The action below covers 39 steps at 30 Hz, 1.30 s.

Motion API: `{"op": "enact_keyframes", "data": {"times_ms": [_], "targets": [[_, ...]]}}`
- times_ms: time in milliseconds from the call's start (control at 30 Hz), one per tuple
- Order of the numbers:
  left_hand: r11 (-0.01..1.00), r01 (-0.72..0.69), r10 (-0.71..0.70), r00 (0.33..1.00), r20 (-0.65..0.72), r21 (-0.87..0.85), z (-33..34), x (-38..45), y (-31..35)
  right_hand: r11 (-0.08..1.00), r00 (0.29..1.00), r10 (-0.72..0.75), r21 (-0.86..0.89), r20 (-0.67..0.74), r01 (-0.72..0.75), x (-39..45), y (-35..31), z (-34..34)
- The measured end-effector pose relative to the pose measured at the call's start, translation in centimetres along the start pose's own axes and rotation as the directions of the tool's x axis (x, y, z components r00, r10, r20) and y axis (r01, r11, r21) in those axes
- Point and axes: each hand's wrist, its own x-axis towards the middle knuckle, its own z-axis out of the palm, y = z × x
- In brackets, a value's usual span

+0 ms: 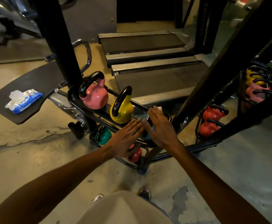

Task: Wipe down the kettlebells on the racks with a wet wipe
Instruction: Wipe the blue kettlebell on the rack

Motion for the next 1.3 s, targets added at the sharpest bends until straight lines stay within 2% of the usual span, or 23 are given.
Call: {"op": "enact_keyframes", "data": {"times_ms": [67, 167, 300, 400, 500, 600, 667, 733, 767, 833, 900, 1000, 1100, 1200, 1233, 1300], "targets": [[1.0, 0.002, -0.002, 1.0, 0.005, 0.0, -0.3, -0.3, -0.5, 0.989, 0.995, -0.1, -0.107, 0.026, 0.103, -0.2, 0.4, 0.3], [0.999, 0.025, -0.025, 1.0, 0.0, 0.026, -0.4, -0.4, -0.9, 0.997, 0.997, -0.056, -0.054, -0.052, 0.053, -0.1, 0.5, 0.4], [0.997, 0.069, -0.069, 0.998, -0.005, 0.019, -0.4, -0.5, -1.6, 0.95, 0.967, -0.256, -0.189, -0.021, 0.247, -0.8, 1.1, 1.5], [0.996, 0.086, -0.084, 0.994, -0.064, 0.034, -1.4, 0.8, -2.4, 0.964, 0.97, -0.23, -0.15, -0.072, 0.218, -1.2, 1.3, 1.7], [0.997, 0.075, -0.073, 0.995, -0.066, 0.021, -2.7, 2.8, -3.6, 0.865, 0.901, -0.433, -0.28, 0.0, 0.416, -2.0, 1.3, 1.9], [0.998, 0.049, -0.048, 0.997, -0.063, 0.029, -3.9, 4.9, -4.7, 0.917, 0.935, -0.346, -0.239, -0.075, 0.32, -2.1, 1.8, 1.6], [0.999, 0.023, -0.022, 0.999, -0.032, 0.033, -4.7, 6.1, -5.1, 0.876, 0.915, -0.404, -0.285, 0.008, 0.39, -2.5, 2.0, 1.9], [0.999, -0.012, 0.012, 1.0, 0.007, 0.035, -5.2, 7.4, -5.4, 0.767, 0.843, -0.524, -0.362, 0.124, 0.53, -3.2, 2.0, 2.4], [0.999, -0.021, 0.02, 1.0, 0.018, 0.032, -5.4, 8.1, -5.4, 0.752, 0.829, -0.545, -0.366, 0.123, 0.548, -3.4, 2.2, 2.6], [1.0, -0.019, 0.018, 1.0, 0.026, 0.022, -5.5, 9.5, -5.4, 0.816, 0.864, -0.502, -0.316, 0.03, 0.485, -3.5, 2.2, 2.9], [1.0, -0.012, 0.012, 0.999, 0.032, -0.003, -5.4, 10.6, -5.2, 0.842, 0.879, -0.476, -0.285, 0.004, 0.458, -3.7, 2.2, 3.3], [1.0, -0.026, 0.026, 0.996, 0.082, -0.002, -5.4, 12.1, -4.6, 0.764, 0.802, -0.595, -0.27, 0.057, 0.586, -3.8, 2.9, 3.4], [1.0, 0.003, -0.002, 0.993, 0.119, -0.014, -5.4, 13.5, -3.9, 0.791, 0.813, -0.581, -0.224, 0.013, 0.569, -3.4, 3.2, 3.0], [1.0, 0.016, -0.014, 0.99, 0.142, -0.012, -5.2, 14.5, -3.6, 0.73, 0.77, -0.635, -0.273, 0.068, 0.627, -3.5, 3.8, 3.1], [1.0, 0.011, -0.01, 0.989, 0.145, -0.005, -5.1, 14.7, -3.4, 0.748, 0.776, -0.629, -0.24, 0.043, 0.619, -3.5, 4.1, 3.0], [1.0, 0.029, -0.028, 0.99, 0.142, -0.006, -5.3, 14.7, -3.0, 0.841, 0.842, -0.536, -0.13, -0.06, 0.525, -3.4, 3.9, 2.8]]}}
